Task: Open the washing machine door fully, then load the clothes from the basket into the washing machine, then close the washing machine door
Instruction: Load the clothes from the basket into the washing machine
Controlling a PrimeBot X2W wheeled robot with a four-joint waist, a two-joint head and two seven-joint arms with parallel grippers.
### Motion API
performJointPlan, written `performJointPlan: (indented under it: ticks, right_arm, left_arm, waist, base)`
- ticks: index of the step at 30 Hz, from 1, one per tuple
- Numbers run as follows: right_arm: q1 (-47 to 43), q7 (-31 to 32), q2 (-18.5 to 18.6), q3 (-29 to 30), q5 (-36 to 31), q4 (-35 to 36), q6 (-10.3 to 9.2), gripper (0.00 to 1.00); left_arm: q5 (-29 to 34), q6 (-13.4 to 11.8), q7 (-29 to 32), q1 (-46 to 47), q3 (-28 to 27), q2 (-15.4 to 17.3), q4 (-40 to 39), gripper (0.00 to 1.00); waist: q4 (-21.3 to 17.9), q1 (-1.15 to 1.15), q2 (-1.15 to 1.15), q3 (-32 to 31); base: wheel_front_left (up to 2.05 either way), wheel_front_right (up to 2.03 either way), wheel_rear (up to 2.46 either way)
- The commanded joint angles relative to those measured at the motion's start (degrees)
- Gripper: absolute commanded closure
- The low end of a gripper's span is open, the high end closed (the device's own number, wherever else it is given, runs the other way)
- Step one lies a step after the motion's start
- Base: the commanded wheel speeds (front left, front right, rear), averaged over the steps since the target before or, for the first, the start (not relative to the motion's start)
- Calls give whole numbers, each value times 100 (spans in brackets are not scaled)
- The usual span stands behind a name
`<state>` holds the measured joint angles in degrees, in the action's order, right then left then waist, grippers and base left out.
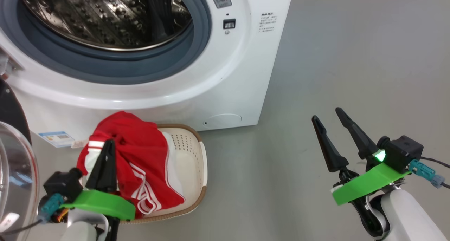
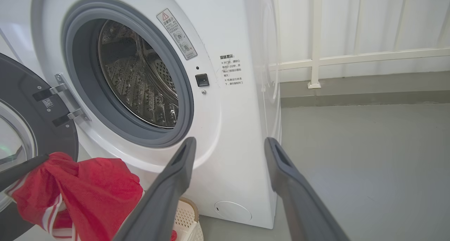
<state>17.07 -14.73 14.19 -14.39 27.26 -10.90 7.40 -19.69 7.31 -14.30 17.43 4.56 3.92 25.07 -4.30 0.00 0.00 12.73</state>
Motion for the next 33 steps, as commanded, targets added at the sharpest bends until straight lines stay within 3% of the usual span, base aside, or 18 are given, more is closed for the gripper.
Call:
performJointPlan:
  ticks: [1,11,19,33]
  right_arm:
    - [-114,-27,57,-88,55,120,9,0]
    - [-404,-27,150,-10,58,104,9,0]
    - [-476,-27,211,-58,55,87,9,0]
    - [-515,-27,259,-105,65,68,9,0]
  left_arm:
    - [86,17,-70,-75,-111,174,-247,100]
    - [193,7,-70,-662,-15,196,-1325,100]
    - [174,-127,-22,-892,24,173,-1570,100]
    - [87,-150,-32,-950,70,174,-1675,100]
  waist:
    - [9,0,0,-112]
    - [77,0,0,-455]
    - [112,0,0,-555]
    - [146,0,0,-626]
  base:
    - [0,0,0]
    - [0,0,0]
    - [0,0,0]
    - [0,0,0]
